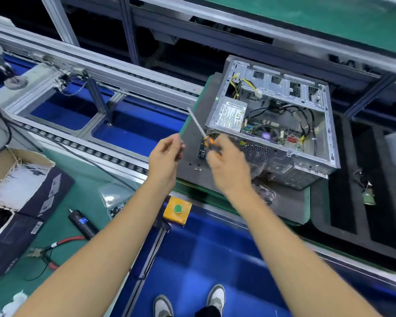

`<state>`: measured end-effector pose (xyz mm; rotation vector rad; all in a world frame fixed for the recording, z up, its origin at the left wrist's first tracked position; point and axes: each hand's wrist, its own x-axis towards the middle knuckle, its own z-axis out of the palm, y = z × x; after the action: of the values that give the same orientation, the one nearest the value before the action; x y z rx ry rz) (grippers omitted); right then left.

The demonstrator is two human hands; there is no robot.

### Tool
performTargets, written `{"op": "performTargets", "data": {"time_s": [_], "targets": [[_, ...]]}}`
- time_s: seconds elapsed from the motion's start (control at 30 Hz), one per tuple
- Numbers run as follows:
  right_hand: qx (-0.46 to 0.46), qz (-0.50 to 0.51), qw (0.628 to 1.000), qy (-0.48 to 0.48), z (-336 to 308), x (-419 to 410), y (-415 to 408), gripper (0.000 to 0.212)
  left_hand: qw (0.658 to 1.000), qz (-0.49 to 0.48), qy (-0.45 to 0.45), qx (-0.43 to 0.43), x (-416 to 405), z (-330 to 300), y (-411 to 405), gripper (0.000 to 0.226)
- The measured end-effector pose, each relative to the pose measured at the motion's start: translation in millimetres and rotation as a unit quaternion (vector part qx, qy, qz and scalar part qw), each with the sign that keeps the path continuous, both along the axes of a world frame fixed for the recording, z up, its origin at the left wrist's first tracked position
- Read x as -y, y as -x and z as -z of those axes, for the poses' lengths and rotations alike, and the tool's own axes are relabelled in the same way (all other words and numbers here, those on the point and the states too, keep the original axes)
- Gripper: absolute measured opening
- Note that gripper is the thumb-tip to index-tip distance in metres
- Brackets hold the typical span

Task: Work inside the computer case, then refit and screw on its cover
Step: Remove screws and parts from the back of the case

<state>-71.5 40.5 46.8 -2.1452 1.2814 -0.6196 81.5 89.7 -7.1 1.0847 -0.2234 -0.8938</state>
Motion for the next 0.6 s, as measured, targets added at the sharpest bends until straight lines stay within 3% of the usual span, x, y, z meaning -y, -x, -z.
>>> {"op": "performTargets", "data": {"time_s": [0.1,0.27,0.4,0.6], "targets": [[0.046,-0.013,0.994,-0.095,25,-41,-22,0.009,0.995,0.006,0.031,-0.099,4,-4,2,0.010],[0.069,-0.007,0.989,-0.134,51,-61,-26,0.009,0.977,-0.060,0.059,-0.194,-1,0,-3,0.007],[0.047,-0.004,0.990,-0.136,58,-62,-20,0.014,0.979,-0.054,0.064,-0.184,-5,4,-11,0.012],[0.099,0.033,0.982,-0.159,67,-63,-16,0.014,0.988,-0.006,0.029,-0.151,-2,6,-3,0.024]]}}
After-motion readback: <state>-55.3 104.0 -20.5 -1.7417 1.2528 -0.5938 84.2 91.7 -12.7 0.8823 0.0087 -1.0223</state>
